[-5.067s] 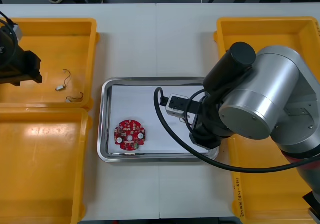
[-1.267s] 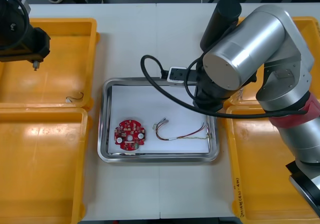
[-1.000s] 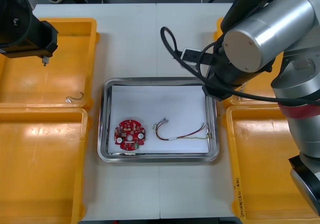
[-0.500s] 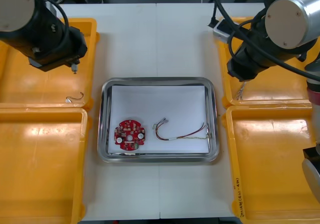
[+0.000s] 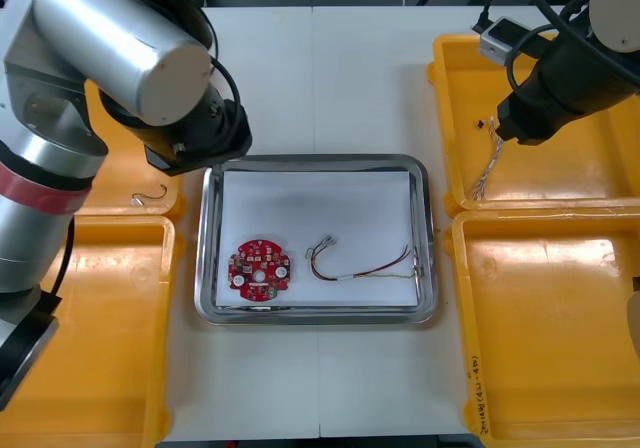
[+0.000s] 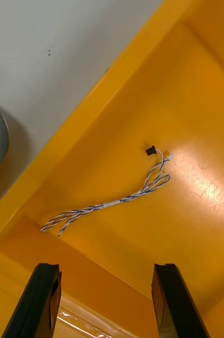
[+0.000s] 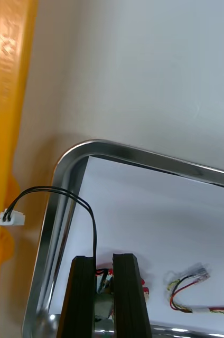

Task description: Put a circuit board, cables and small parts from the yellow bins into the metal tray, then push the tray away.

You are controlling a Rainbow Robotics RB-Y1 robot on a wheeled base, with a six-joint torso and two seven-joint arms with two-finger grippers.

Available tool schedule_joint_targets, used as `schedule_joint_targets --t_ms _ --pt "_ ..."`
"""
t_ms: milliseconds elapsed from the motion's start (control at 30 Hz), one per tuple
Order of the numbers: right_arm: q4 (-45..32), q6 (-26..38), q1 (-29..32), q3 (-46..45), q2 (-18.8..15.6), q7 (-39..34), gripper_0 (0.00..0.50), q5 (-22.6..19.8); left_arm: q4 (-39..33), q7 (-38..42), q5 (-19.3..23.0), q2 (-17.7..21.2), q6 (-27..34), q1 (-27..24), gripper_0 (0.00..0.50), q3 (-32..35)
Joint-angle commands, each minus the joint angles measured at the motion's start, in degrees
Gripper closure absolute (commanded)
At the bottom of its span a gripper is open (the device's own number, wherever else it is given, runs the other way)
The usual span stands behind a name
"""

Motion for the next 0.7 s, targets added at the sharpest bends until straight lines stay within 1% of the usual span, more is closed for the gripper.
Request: schedule_joint_targets --t_ms 33,200,267,467,567,700 --pt "1.45 0.24 -3.33 -3.09 -2.87 -0.81 0.0 0.19 3.1 -2.95 -2.51 -2.7 -3.72 -2.25 0.5 -3.39" --pt "4.97 0.24 -4.3 -4.76 -3.05 -2.04 0.0 1.34 5.83 -3.92 -2.69 -2.97 -6.79 -2.16 0.5 -5.06" --pt "6.2 0.24 -4.56 -5.29 -3.05 -3.88 0.0 1.42 6.88 -4.18 -2.51 -2.97 -7.93 -2.16 0.5 -5.85" --pt "9.01 0.24 -4.56 -5.73 -3.05 -11.97 0.0 2.13 11.63 -4.36 -2.43 -3.05 -11.63 -2.16 0.5 -8.49" --pt "10.06 0.24 -4.47 -6.0 -3.05 -15.4 0.0 2.74 13.03 -4.09 -2.43 -3.14 -12.77 -1.9 0.5 -9.37" --pt "11.56 0.24 -4.56 -6.08 -3.05 -19.7 0.0 3.36 13.12 -4.36 -2.51 -3.49 -13.73 -0.75 0.5 -9.37"
